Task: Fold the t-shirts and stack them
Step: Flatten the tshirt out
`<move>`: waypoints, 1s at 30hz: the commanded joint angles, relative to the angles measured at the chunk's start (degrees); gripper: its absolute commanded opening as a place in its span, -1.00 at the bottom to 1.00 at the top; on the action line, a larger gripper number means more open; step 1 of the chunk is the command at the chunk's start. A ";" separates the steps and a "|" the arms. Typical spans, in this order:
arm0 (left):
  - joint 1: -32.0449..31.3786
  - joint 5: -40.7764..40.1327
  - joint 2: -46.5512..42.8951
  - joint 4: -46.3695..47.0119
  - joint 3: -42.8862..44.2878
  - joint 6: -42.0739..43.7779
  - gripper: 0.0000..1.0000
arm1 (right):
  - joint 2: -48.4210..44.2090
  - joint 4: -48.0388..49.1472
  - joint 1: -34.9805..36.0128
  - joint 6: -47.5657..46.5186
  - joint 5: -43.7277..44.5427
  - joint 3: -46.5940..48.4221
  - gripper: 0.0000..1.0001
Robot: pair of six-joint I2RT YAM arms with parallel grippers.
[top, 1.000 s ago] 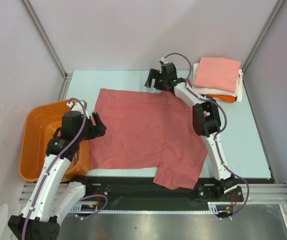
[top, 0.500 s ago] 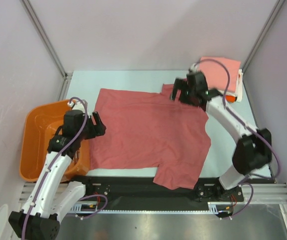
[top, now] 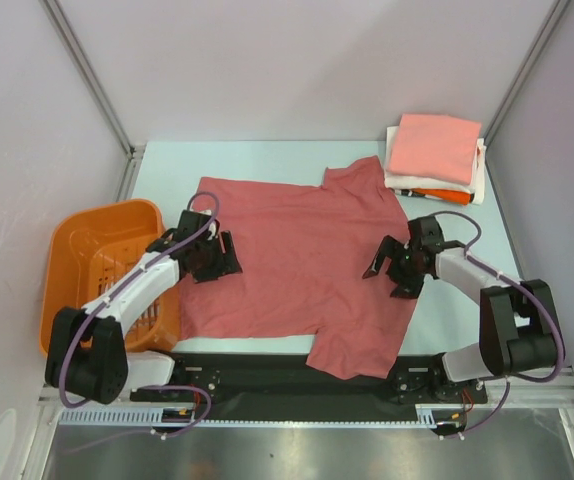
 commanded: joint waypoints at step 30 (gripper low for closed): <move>-6.64 -18.10 -22.91 -7.14 -14.55 -22.48 0.51 | -2.07 -9.13 -13.71 -5.72 8.30 18.69 0.93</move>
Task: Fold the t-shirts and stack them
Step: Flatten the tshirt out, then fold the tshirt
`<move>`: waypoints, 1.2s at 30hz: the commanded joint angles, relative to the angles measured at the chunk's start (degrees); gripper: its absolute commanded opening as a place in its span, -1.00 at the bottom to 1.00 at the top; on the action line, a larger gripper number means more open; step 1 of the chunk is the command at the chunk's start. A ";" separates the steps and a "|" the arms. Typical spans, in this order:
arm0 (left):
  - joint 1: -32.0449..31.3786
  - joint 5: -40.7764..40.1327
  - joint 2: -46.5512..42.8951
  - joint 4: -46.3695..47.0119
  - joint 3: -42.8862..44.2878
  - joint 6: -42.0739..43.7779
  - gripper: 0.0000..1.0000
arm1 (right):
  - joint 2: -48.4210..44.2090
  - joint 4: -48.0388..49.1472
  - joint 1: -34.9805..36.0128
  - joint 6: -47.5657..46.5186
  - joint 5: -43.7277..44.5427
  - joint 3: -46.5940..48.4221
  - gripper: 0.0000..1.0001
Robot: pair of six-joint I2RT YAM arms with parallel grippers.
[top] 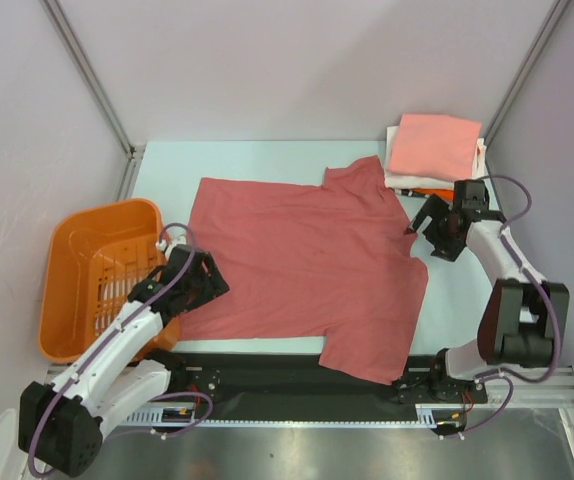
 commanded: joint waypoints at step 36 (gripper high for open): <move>2.52 -1.93 -4.00 -3.46 -13.26 -17.07 0.46 | -22.08 -8.11 14.79 6.05 4.20 -11.66 0.96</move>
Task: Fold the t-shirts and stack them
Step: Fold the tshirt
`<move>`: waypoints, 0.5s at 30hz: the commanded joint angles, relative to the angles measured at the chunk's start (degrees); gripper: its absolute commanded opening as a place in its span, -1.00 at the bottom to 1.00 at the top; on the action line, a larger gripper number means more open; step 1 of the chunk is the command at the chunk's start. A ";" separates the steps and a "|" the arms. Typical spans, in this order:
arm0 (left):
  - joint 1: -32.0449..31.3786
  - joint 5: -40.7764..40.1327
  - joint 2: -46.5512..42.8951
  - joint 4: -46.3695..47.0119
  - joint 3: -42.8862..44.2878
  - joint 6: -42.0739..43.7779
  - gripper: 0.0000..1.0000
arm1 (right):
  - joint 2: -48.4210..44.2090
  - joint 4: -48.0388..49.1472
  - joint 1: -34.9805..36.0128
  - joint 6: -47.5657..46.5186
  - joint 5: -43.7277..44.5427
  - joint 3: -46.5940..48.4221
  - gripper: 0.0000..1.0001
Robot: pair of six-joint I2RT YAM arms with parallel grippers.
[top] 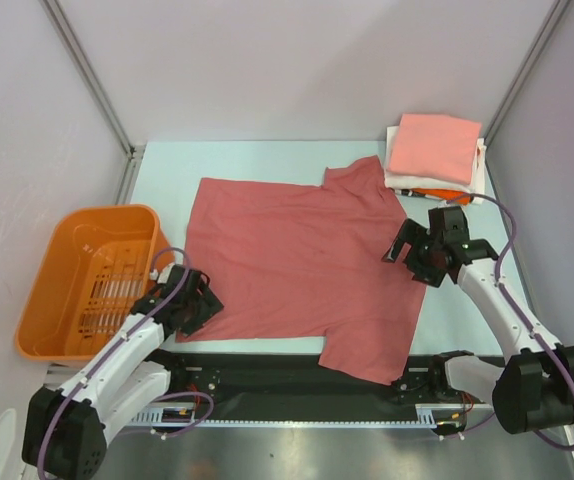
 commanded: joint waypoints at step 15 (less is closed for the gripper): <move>-3.82 -3.94 5.62 8.11 -3.15 -2.62 -0.99 | -7.93 3.11 0.30 10.18 5.25 -14.73 0.96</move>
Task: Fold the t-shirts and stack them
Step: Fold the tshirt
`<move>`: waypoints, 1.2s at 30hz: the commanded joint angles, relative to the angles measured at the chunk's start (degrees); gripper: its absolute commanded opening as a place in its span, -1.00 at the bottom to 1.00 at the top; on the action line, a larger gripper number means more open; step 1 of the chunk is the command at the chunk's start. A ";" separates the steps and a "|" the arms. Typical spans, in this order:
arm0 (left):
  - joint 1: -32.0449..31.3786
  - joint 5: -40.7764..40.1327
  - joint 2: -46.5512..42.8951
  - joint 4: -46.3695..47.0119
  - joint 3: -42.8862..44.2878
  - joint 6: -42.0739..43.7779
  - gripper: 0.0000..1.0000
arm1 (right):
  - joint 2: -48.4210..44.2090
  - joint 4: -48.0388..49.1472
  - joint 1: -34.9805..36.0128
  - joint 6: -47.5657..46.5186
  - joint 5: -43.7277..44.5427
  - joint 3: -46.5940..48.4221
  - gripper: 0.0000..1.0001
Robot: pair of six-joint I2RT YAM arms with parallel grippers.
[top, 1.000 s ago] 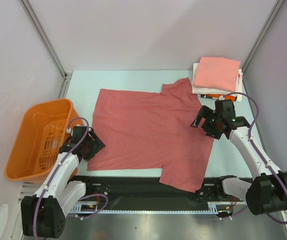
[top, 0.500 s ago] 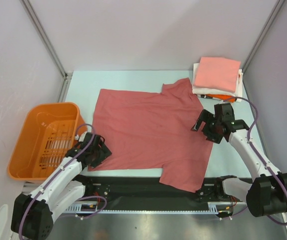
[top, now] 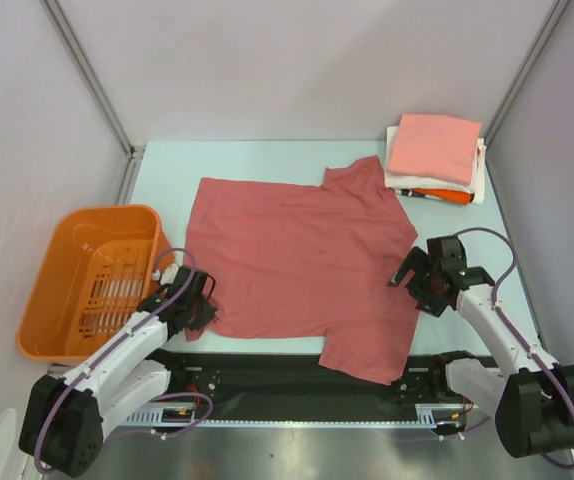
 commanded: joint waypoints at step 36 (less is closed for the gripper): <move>4.49 3.67 20.65 6.58 21.84 21.30 0.50 | 15.23 3.00 -6.74 -9.73 4.00 13.06 0.21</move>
